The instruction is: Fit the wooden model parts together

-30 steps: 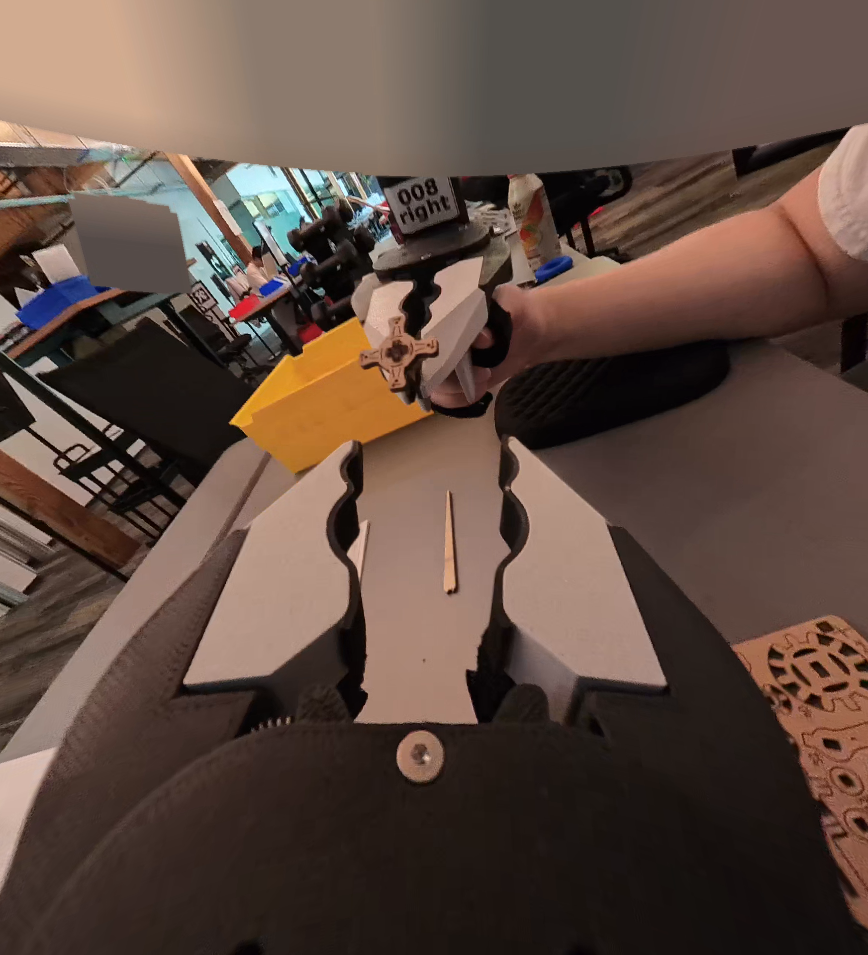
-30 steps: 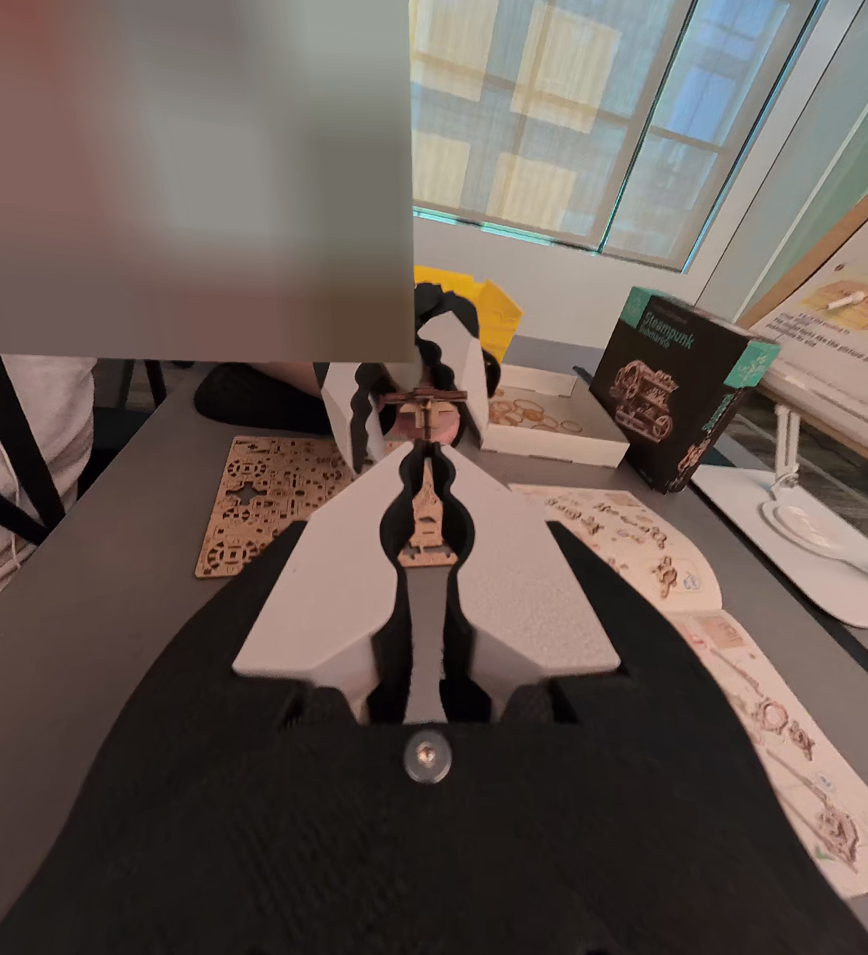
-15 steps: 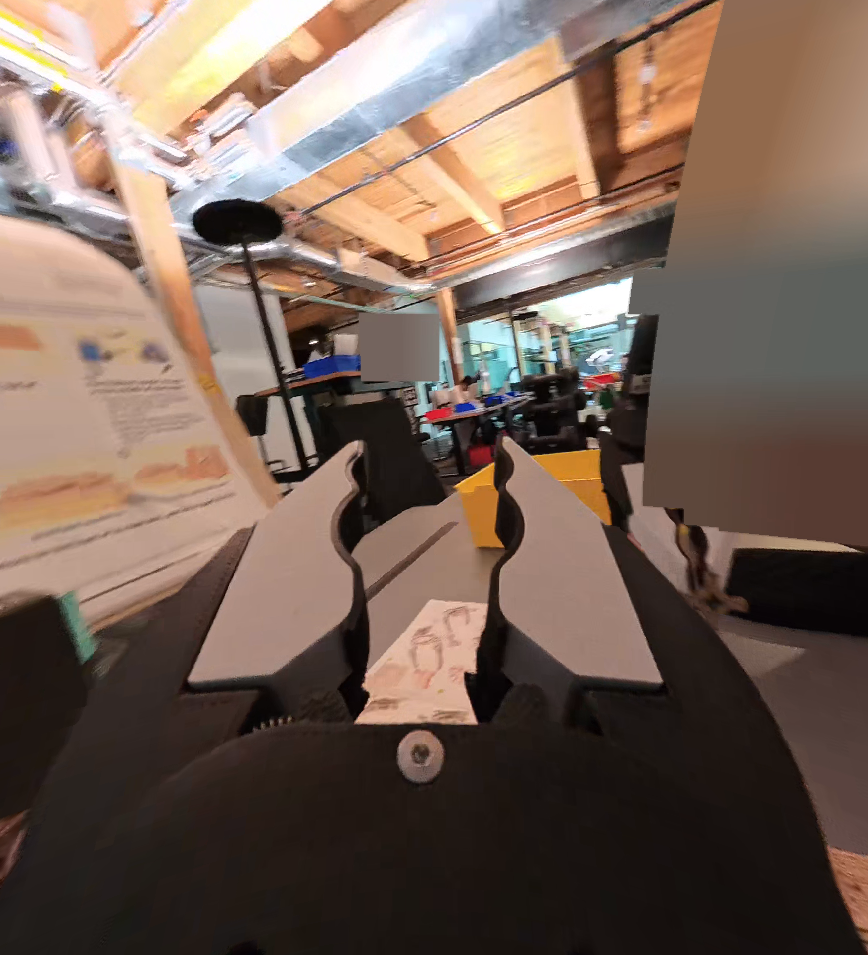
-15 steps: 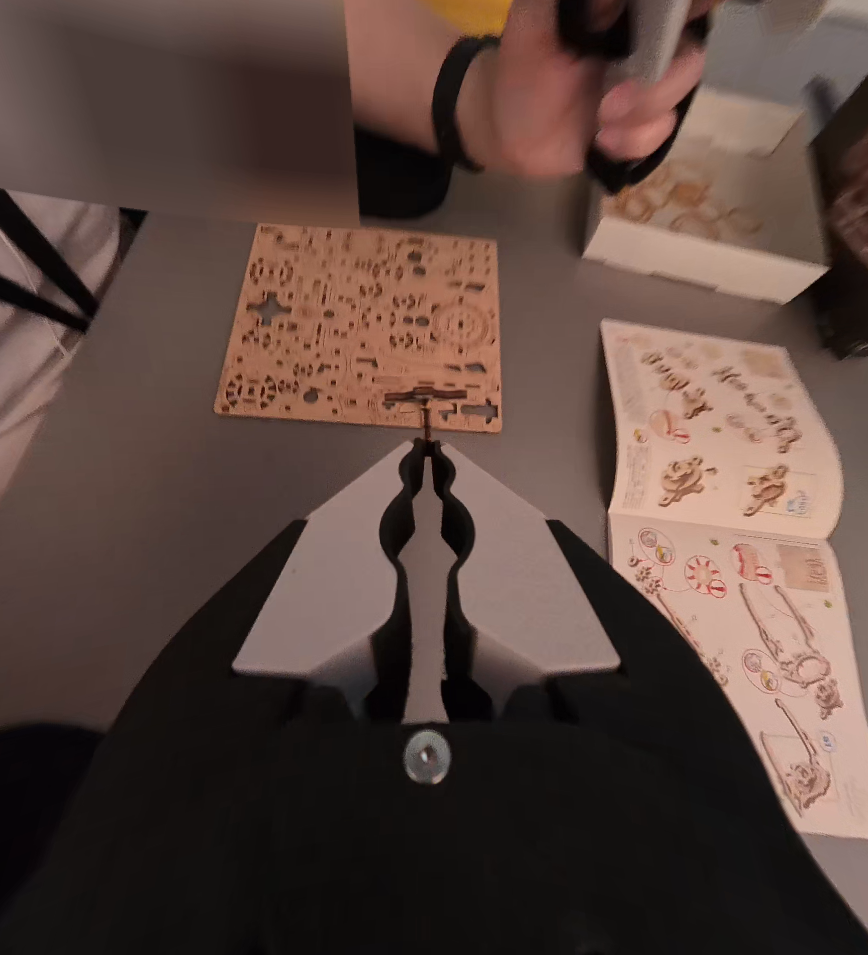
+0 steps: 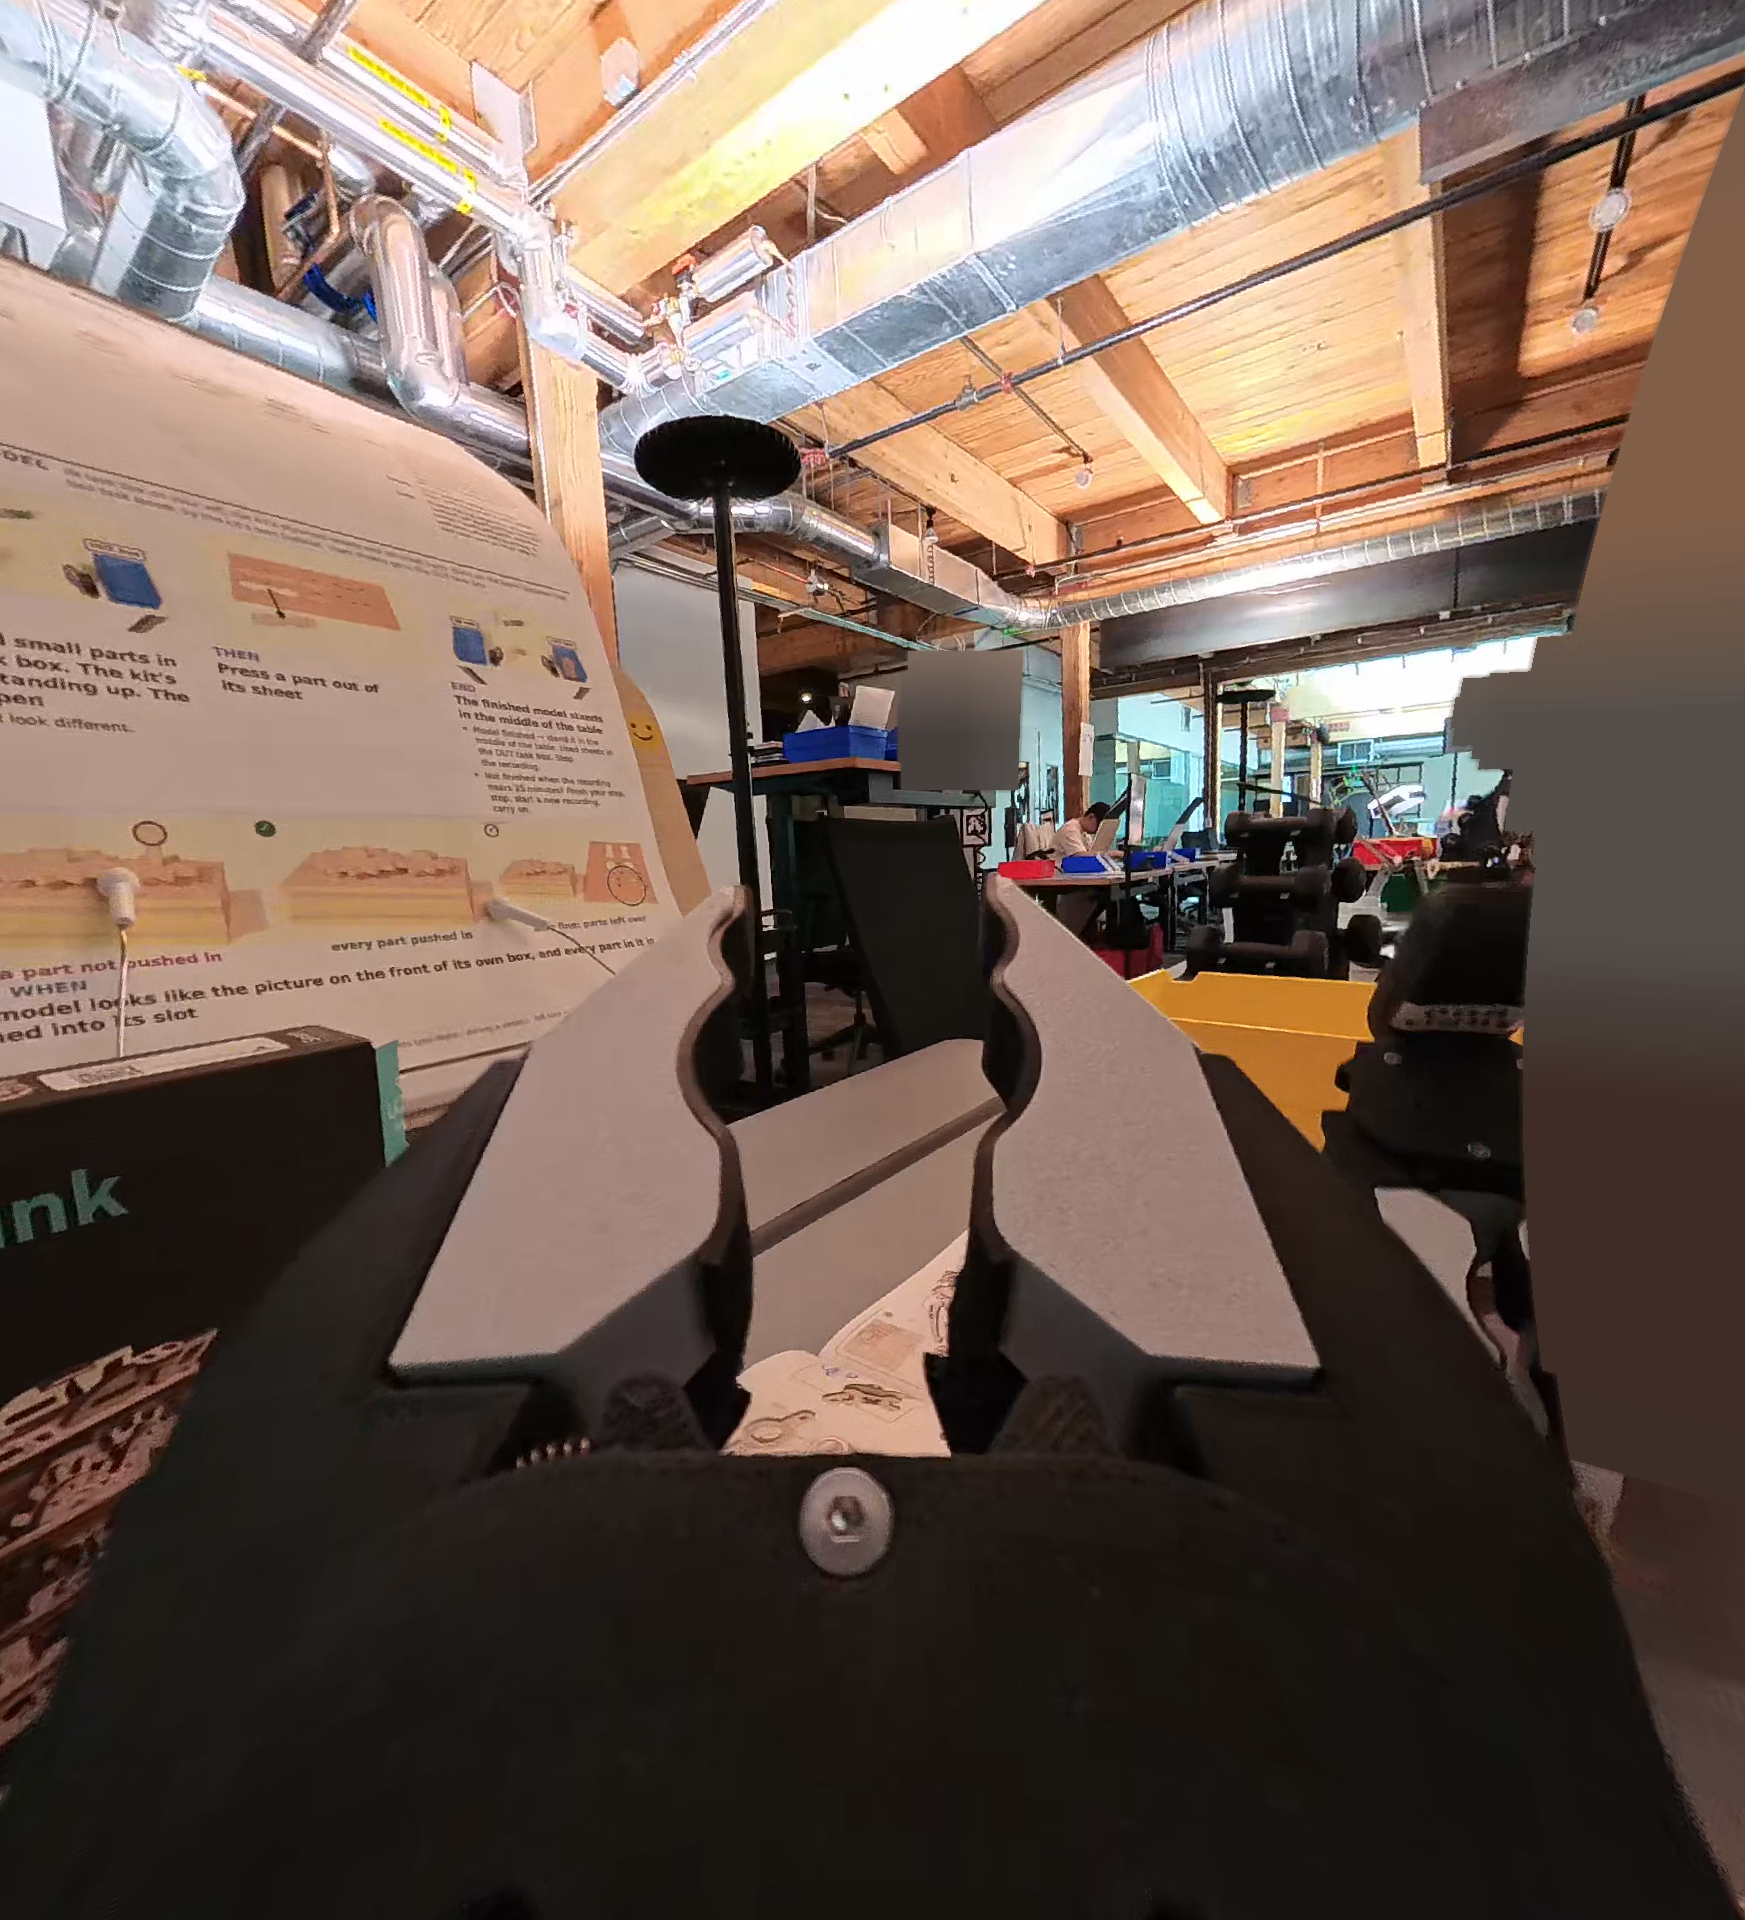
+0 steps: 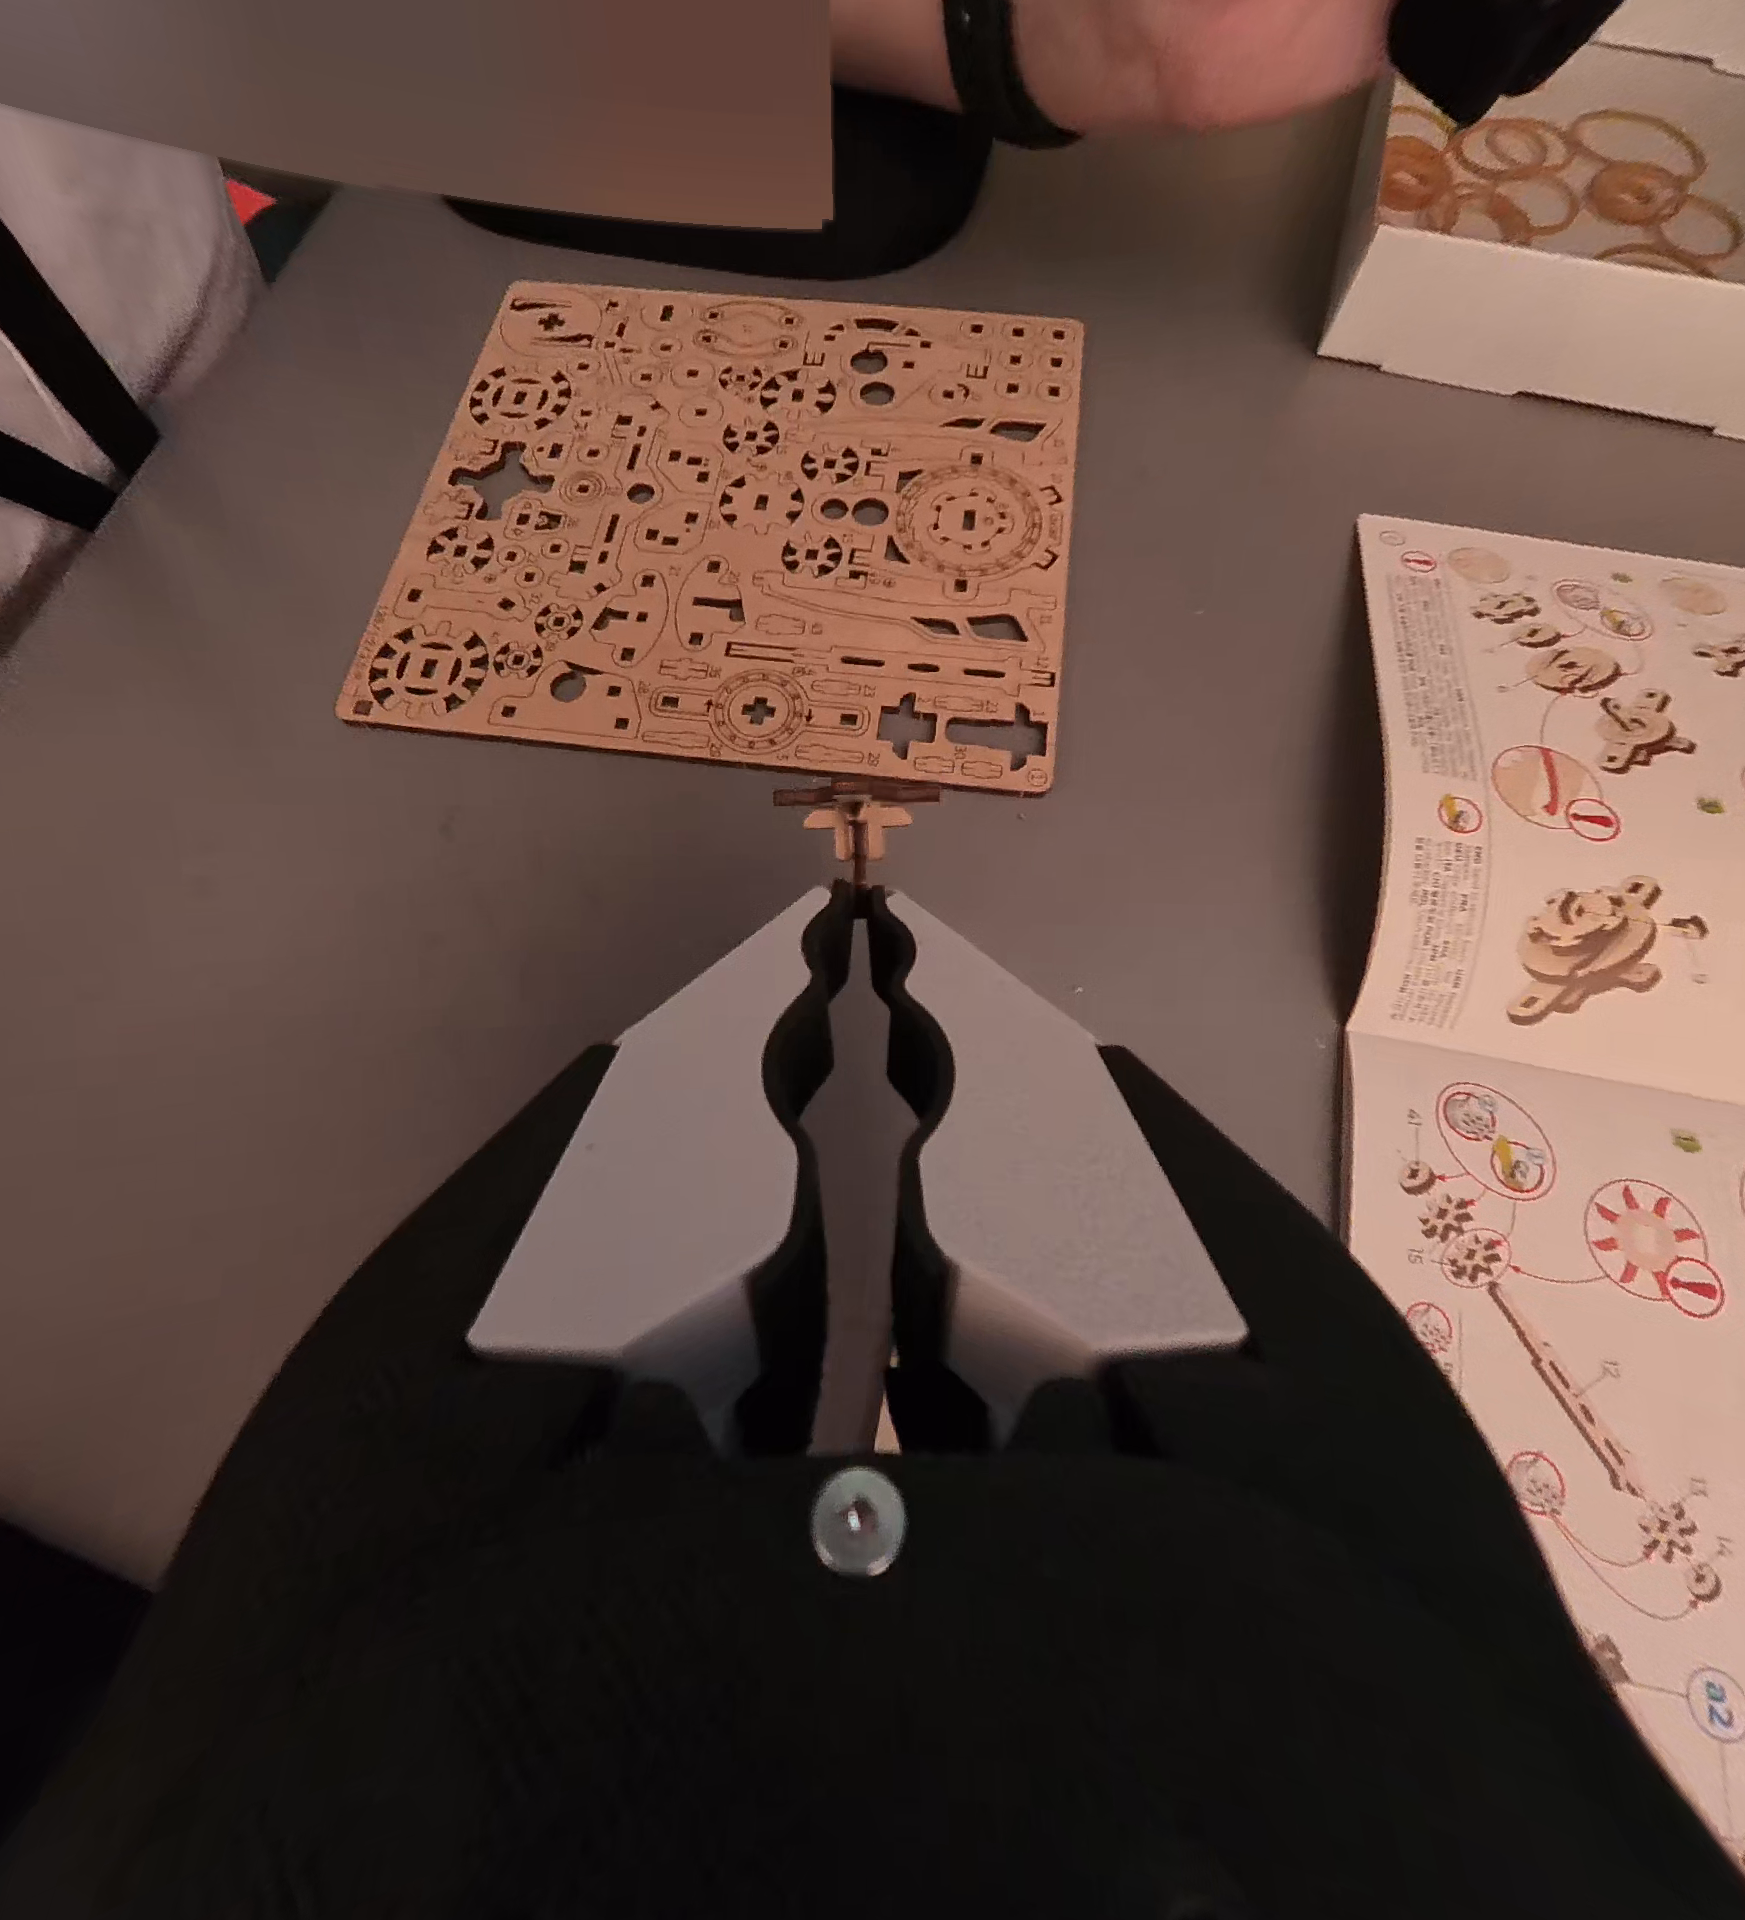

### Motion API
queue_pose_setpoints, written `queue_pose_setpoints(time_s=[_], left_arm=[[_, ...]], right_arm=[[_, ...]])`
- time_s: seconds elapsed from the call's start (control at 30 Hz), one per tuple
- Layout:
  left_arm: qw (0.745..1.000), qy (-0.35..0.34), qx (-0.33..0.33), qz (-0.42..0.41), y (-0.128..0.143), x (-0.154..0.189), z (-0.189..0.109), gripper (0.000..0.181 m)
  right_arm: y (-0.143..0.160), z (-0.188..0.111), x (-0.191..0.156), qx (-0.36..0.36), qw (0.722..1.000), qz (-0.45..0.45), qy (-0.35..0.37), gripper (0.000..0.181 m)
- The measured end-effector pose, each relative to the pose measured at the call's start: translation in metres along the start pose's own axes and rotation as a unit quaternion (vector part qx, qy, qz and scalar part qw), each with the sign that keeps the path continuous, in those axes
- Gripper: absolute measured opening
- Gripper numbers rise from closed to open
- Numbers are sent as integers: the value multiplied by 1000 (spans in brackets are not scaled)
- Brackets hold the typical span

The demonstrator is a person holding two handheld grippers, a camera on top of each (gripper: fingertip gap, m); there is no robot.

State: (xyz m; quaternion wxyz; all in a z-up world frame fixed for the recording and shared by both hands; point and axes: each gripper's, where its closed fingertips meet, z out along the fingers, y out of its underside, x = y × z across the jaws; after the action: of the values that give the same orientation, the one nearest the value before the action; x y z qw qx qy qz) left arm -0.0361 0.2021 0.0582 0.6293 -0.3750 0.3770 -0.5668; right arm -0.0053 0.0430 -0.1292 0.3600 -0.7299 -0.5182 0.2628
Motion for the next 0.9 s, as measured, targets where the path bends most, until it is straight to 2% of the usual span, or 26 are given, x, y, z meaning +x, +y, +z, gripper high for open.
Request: queue_pose_setpoints(time_s=[0.17, 0.47, 0.9], left_arm=[[999, -15, 9, -49, -1, -12, -3, 41], [1000, -1, -16, -5, 8, 0, 1, 41], [999, -7, -16, -30, 9, -4, 0, 42]], right_arm=[[9, 2, -1, -28, 1000, -13, 5, 1], [22, 8, -1, -57, 998, -21, 9, 1], [28, 11, 1, -71, 996, -41, 20, 6]])
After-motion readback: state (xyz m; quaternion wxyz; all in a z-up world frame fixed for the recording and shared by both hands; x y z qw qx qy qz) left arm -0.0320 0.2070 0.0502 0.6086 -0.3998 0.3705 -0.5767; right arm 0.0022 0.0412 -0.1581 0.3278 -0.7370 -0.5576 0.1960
